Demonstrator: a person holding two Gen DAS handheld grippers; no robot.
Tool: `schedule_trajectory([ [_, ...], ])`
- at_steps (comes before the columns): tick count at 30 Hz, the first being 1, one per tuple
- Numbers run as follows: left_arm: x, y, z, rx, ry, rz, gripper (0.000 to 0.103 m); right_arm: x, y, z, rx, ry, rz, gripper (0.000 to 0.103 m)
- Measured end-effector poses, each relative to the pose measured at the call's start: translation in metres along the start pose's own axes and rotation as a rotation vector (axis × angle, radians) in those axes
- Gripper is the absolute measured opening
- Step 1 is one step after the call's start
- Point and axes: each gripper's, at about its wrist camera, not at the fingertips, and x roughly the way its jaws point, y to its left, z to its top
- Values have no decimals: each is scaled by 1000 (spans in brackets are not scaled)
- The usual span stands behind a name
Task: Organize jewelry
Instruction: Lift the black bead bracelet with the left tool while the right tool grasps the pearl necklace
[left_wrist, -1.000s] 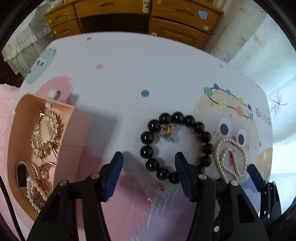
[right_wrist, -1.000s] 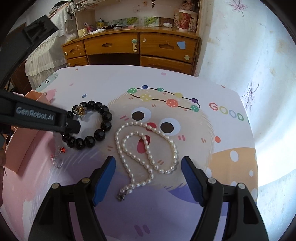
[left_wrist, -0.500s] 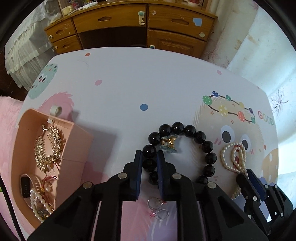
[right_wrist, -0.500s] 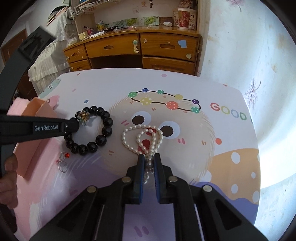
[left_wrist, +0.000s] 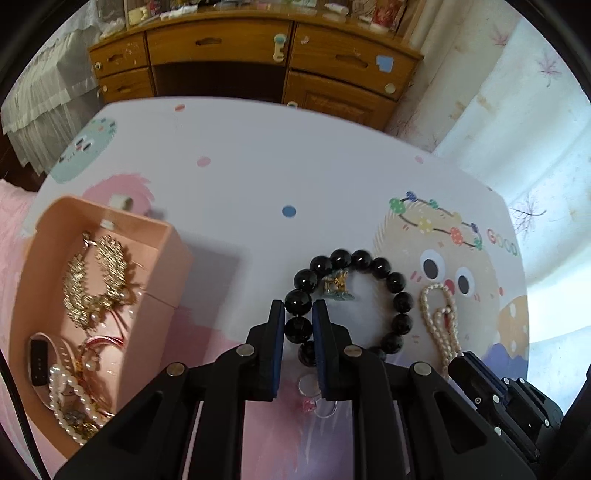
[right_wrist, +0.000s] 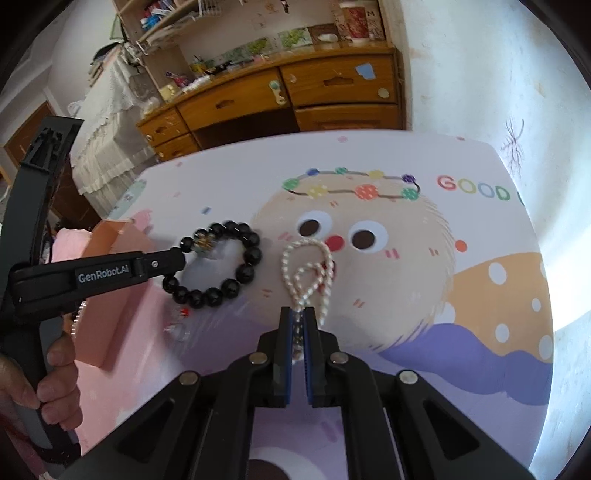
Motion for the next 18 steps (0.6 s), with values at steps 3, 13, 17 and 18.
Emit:
schedule_trajectory([
  [3,-14,2,1,19,-37,-21,12,-10,7,4,9,-20,21,5],
  [13,-77,11,12,86,-152,-139,12,-44,40,22,27,-112,67,5],
  [17,-107,19,18,111,-200,-172,12,-57,56,28,21,-148,72,5],
  [18,-112,22,20,114,-210,-177,12,-60,61,30,20,-159,74,5],
])
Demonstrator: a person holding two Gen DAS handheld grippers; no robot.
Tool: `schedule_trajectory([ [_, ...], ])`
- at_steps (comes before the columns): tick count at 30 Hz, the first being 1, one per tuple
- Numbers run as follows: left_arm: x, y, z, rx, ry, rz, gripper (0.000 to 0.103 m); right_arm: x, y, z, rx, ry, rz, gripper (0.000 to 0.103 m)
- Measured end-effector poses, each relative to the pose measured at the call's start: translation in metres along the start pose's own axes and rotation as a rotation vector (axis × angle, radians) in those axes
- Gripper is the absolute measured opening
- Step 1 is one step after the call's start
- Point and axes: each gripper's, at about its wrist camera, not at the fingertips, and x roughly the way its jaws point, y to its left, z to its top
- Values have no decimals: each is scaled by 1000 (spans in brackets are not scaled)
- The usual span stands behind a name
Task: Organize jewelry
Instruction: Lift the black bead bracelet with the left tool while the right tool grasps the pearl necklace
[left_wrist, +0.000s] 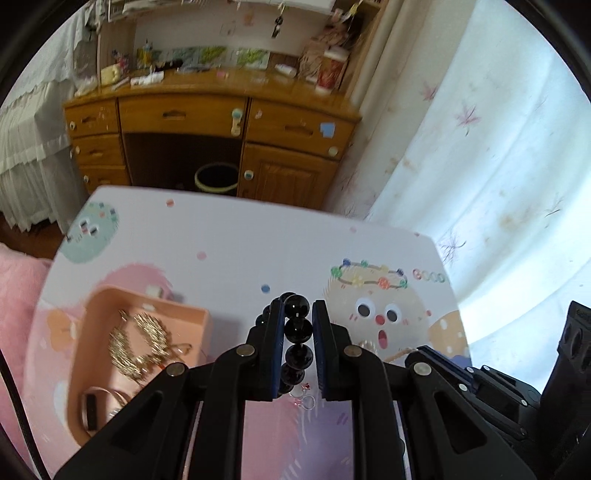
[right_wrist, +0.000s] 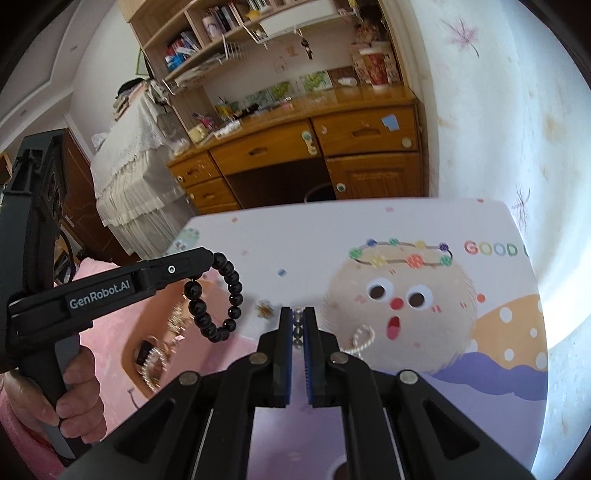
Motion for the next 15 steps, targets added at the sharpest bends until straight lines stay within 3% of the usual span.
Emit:
schedule_trajectory([
  [5,-32,17,13,-6,-44,-47,12,-13,25,13,-2,-33,-33,5],
  [15,-89,61,24,7,-154,-71,12,-42,78,50,2,-169,2,5],
])
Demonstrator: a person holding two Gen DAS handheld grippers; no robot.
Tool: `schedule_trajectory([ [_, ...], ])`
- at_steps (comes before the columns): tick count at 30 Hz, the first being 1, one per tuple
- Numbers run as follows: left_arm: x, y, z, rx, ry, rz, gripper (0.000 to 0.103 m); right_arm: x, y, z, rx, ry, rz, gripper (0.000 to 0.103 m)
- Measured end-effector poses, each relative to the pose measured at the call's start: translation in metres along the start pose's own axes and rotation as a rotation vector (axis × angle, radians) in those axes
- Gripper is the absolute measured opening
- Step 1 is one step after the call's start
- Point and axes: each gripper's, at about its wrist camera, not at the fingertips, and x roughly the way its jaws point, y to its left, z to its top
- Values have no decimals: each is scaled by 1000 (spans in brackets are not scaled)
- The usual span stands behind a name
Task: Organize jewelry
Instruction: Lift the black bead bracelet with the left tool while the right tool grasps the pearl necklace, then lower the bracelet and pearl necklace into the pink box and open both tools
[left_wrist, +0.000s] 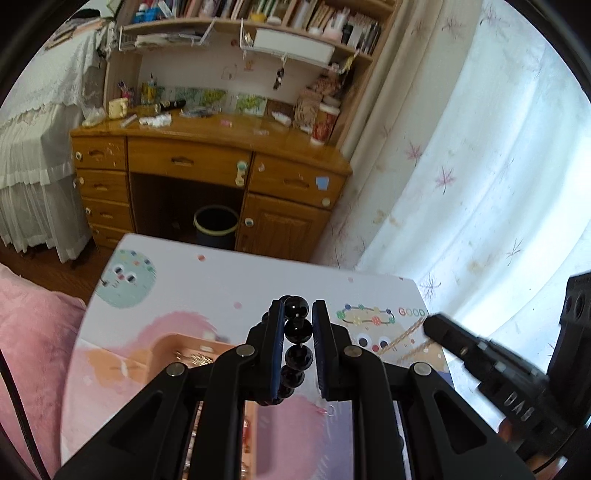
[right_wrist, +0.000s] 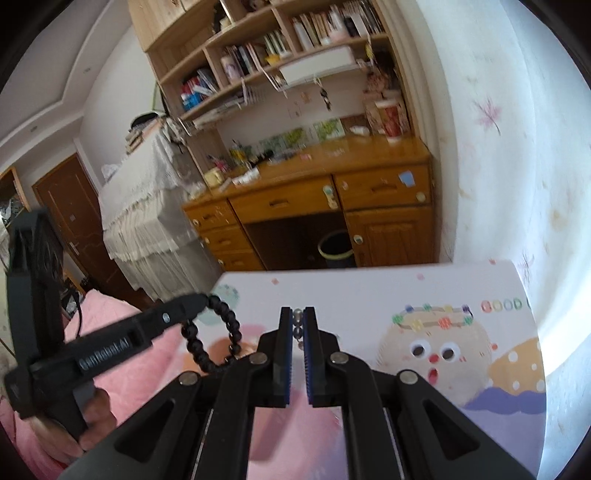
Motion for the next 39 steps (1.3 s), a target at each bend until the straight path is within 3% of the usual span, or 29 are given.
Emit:
schedule_trajectory([
  [11,-31,51,-8,-11,-38,-19,13,-1,58,19,-44,-66,65,5],
  [20,-25,80,-36,-46,33,-49,13,7,93,15,-85,-50,107,5],
  [26,-12,94,-53,-57,117,-31,13,15,110,8,-99,-21,135,6],
  [30,-7,104,-61,-78,174,-17,28,26,113,-1,-77,24,149,6],
  [32,-6,107,-62,-68,184,1,33,30,113,-4,-56,35,149,13],
  [34,-6,111,-63,-68,195,5,41,32,111,-7,-43,45,141,35],
  [39,-5,114,-65,-68,215,14,47,35,104,-10,-24,62,118,39],
])
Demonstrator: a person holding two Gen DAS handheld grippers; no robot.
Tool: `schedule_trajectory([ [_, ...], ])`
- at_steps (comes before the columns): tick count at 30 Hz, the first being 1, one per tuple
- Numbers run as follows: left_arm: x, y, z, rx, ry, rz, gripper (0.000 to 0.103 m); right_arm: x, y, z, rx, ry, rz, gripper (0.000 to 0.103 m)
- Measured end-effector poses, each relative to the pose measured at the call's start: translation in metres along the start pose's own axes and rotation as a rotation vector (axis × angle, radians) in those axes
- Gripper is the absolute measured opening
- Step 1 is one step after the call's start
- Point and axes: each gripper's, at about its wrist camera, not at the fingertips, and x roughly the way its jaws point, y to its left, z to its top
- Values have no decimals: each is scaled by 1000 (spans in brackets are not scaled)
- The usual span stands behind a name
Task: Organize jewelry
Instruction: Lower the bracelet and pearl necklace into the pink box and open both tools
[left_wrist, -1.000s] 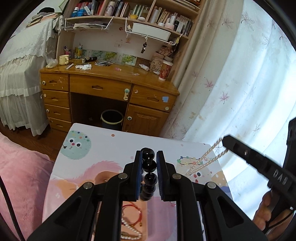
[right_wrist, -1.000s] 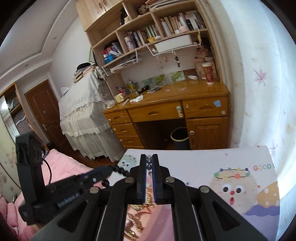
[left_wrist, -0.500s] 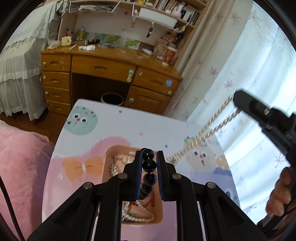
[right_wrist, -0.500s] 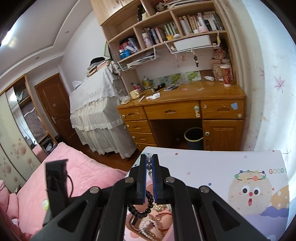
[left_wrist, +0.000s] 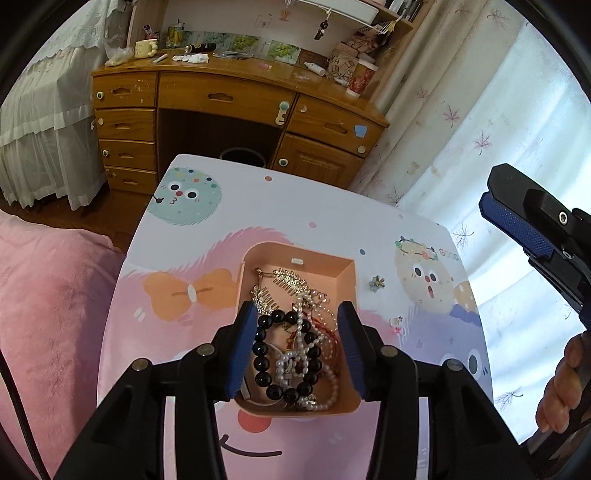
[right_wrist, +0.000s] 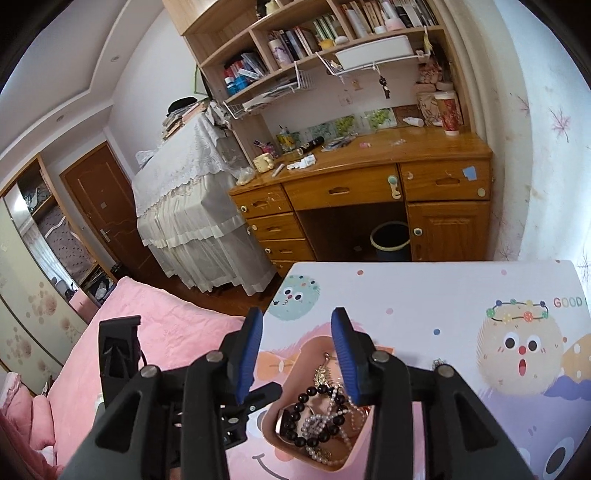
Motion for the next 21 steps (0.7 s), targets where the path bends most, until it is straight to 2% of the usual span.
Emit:
schedule_trajectory([
  [1,0,-1,-1,3,5,3,49,0,-2,-1,0,7,-9,40],
  [3,2,-5,-3,19,17,11,60,-1,-6,-4,-8,22,-33,43],
  [7,3,-17,-8,48,28,18,76,-2,-15,-12,-45,69,-107,47],
  [9,6,-24,-11,62,35,18,88,-2,-22,-16,-60,97,-148,49],
  [15,17,-48,-15,99,72,42,89,-2,-47,-38,-115,198,-233,53],
  [17,23,-53,-11,84,103,49,89,-1,-58,-48,-117,231,-243,53],
  [21,35,-62,2,32,168,-12,92,1,-79,-69,-118,289,-252,53],
])
